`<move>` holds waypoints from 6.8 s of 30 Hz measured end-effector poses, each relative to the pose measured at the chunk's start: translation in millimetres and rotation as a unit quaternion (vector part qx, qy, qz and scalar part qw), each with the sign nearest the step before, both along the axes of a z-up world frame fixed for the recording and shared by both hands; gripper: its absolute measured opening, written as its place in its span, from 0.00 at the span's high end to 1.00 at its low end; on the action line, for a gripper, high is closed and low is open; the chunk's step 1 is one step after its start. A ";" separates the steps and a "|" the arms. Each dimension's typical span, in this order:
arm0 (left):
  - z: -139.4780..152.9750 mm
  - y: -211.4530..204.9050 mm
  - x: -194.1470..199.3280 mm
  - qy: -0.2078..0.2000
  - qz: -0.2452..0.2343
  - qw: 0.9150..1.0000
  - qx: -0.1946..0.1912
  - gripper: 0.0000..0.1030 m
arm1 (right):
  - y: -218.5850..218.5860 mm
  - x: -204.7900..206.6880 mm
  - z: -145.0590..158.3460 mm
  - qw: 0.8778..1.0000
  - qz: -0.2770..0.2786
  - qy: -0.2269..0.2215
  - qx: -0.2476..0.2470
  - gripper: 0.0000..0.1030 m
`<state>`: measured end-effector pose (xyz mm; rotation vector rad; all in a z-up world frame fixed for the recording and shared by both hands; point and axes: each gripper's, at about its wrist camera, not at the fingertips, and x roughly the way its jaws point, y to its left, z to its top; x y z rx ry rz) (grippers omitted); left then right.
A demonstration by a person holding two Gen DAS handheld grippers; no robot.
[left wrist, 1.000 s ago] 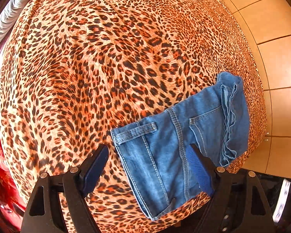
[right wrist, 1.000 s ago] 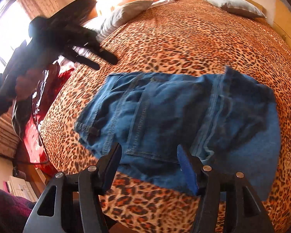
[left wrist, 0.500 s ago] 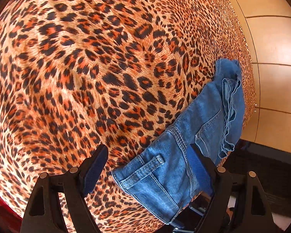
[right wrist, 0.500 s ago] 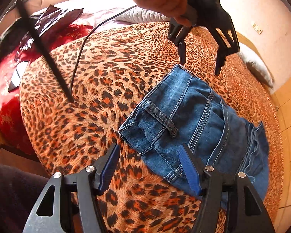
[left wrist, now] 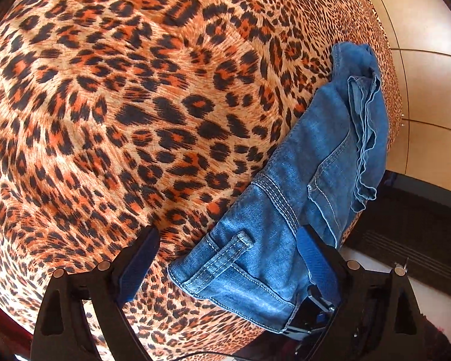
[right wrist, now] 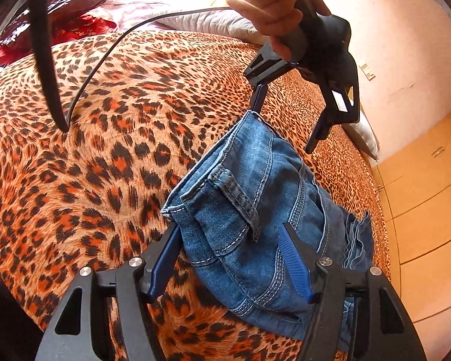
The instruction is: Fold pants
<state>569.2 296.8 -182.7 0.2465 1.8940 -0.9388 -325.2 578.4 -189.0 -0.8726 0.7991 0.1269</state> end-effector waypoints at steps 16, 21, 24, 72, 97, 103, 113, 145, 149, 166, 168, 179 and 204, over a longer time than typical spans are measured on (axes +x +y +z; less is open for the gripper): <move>1.3 -24.7 -40.0 0.011 -0.089 0.996 0.011 0.15 | 3.3 4.5 -9.7 1.000 0.011 0.010 -0.003 0.65; 5.6 9.6 -28.9 -0.007 0.022 1.000 -0.013 0.46 | -6.3 12.2 1.8 0.999 0.015 0.022 0.018 0.71; 7.4 23.0 -26.3 0.008 0.095 0.995 -0.037 0.55 | -14.0 13.4 18.2 0.999 0.012 0.020 0.039 0.74; 38.8 -115.4 -135.0 -0.054 0.469 0.879 -0.076 0.17 | -516.0 146.2 71.4 0.623 -0.253 0.251 0.696 0.46; -9.2 -174.7 -113.3 -0.117 0.474 0.872 0.028 0.44 | -482.8 252.5 14.6 0.725 -0.280 0.296 0.555 0.93; 32.3 -140.5 -152.9 -0.110 0.462 0.879 -0.026 0.22 | -506.0 215.1 58.7 0.688 -0.240 0.313 0.610 0.55; 12.5 -153.8 -252.5 -0.095 0.429 0.898 0.022 0.38 | -472.9 131.3 58.3 0.708 -0.187 0.372 0.570 0.90; -29.5 -211.4 -103.2 -0.177 0.426 0.886 0.046 0.09 | -478.7 238.1 19.6 0.737 -0.253 0.267 0.568 0.86; -21.2 -211.1 -100.4 -0.163 0.425 0.890 0.034 0.18 | -482.2 234.5 29.4 0.730 -0.255 0.271 0.574 0.84; -13.4 -240.2 -235.7 -0.206 0.315 0.924 0.069 0.17 | -456.3 109.0 43.1 0.753 -0.188 0.325 0.541 0.72; -9.0 -241.3 -231.3 -0.199 0.320 0.924 0.065 0.18 | -457.9 115.2 47.0 0.742 -0.201 0.334 0.546 0.70; 58.0 -235.8 -255.3 -0.272 0.316 0.907 0.056 0.19 | -506.7 117.1 85.4 0.715 -0.247 0.276 0.593 0.50; 54.6 -157.6 -253.7 -0.145 0.495 0.856 0.029 0.18 | -525.6 143.5 41.4 0.685 -0.287 0.309 0.594 0.27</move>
